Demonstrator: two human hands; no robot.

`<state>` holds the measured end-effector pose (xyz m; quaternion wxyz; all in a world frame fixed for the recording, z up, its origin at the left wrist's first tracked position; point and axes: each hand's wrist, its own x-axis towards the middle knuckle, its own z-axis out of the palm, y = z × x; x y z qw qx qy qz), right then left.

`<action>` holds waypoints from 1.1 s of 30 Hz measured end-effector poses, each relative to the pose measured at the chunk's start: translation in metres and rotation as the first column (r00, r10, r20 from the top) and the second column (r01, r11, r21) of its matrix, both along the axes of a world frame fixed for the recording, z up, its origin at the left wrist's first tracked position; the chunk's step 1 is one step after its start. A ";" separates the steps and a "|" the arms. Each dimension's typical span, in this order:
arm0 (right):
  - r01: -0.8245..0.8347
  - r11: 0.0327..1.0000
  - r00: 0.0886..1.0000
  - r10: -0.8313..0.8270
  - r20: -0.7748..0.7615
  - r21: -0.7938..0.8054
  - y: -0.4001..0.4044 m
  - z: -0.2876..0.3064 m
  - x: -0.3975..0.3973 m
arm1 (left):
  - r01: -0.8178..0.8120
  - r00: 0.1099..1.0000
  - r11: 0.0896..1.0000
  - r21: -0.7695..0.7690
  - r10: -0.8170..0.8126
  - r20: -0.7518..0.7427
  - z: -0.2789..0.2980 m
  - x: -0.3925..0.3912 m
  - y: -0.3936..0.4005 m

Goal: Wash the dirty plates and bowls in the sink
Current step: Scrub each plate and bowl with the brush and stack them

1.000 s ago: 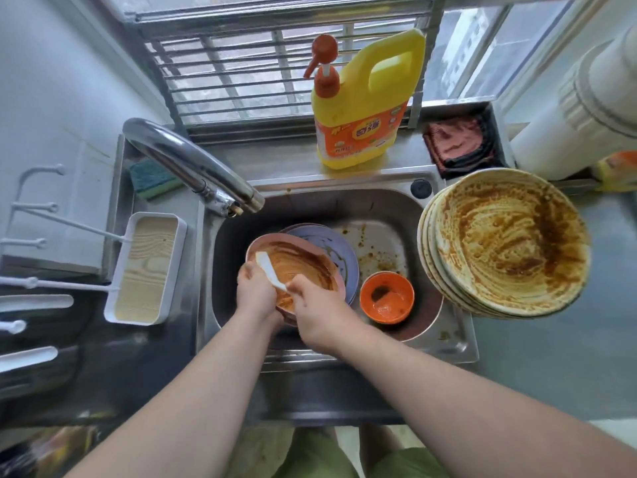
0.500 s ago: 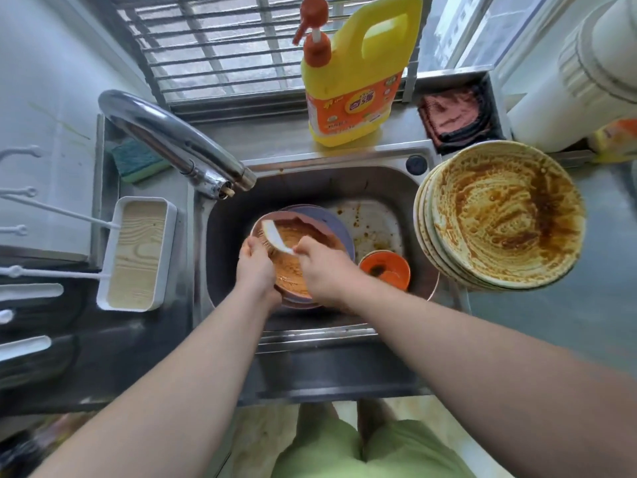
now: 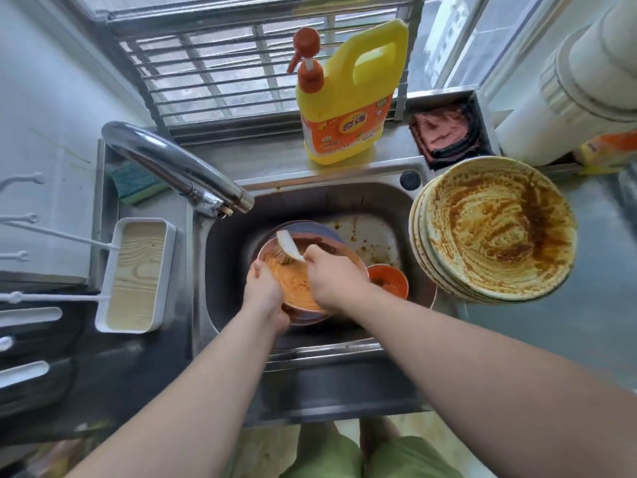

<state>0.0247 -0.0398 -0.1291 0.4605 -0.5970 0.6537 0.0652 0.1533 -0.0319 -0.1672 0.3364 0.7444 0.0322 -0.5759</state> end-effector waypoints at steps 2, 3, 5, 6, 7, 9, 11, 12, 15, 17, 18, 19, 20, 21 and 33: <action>0.033 0.999 0.988 -0.033 0.149 0.008 0.017 0.012 0.020 | -0.008 0.998 1.000 -0.011 0.008 0.063 -0.002 0.002 -0.005; 0.038 0.999 0.982 -0.036 0.185 -0.005 0.025 0.016 0.023 | 0.004 0.996 1.000 -0.009 -0.004 0.090 -0.003 0.005 -0.006; 0.032 0.998 0.990 -0.025 0.141 -0.046 0.026 0.015 0.021 | 0.034 0.994 0.999 -0.004 -0.033 0.103 -0.004 0.007 -0.007; 0.041 0.997 0.995 -0.035 0.090 -0.070 0.021 0.010 0.017 | 0.060 0.993 0.998 -0.001 -0.059 0.106 -0.003 0.005 -0.005; 0.048 0.995 0.999 -0.046 0.024 -0.085 0.015 0.003 0.012 | 0.088 0.989 0.996 0.006 -0.088 0.117 -0.002 0.003 -0.001; 0.037 0.997 0.992 -0.044 -0.121 -0.061 0.006 -0.007 -0.004 | 0.156 0.973 0.988 -0.003 -0.153 0.171 0.002 0.000 0.005; -0.025 1.000 0.970 0.024 -0.243 0.001 0.008 -0.015 -0.027 | 0.204 0.951 0.979 -0.027 -0.191 0.243 0.004 0.006 0.009; -0.057 0.998 0.957 0.065 -0.282 0.036 0.012 -0.017 -0.035 | 0.222 0.940 0.974 -0.047 -0.201 0.277 0.004 0.011 0.010; -0.014 0.996 0.965 0.036 -0.261 0.087 0.025 -0.019 -0.036 | 0.234 0.929 0.970 -0.068 -0.202 0.311 0.002 0.021 0.014; 0.071 0.996 0.978 -0.061 -0.200 0.047 0.020 -0.016 -0.018 | 0.254 0.923 0.965 -0.069 -0.221 0.314 0.002 0.018 0.020; 0.090 0.996 0.982 -0.089 -0.168 -0.001 0.015 -0.013 -0.006 | 0.263 0.921 0.962 -0.079 -0.226 0.317 0.002 0.014 0.023; 0.084 0.995 0.987 -0.091 -0.136 -0.056 0.010 -0.010 0.005 | 0.270 0.920 0.958 -0.097 -0.227 0.319 0.003 0.011 0.025; 0.062 0.993 0.991 -0.074 -0.113 -0.102 0.007 -0.006 0.013 | 0.289 0.914 0.950 -0.118 -0.236 0.330 0.004 0.009 0.026; 0.035 0.991 0.993 -0.049 -0.109 -0.130 0.004 -0.003 0.017 | 0.316 0.901 0.939 -0.134 -0.253 0.353 0.007 0.008 0.025; 0.035 0.999 0.998 -0.033 -0.054 0.036 0.089 0.001 -0.030 | 0.233 0.915 0.931 -0.281 -0.112 0.387 0.006 0.022 -0.009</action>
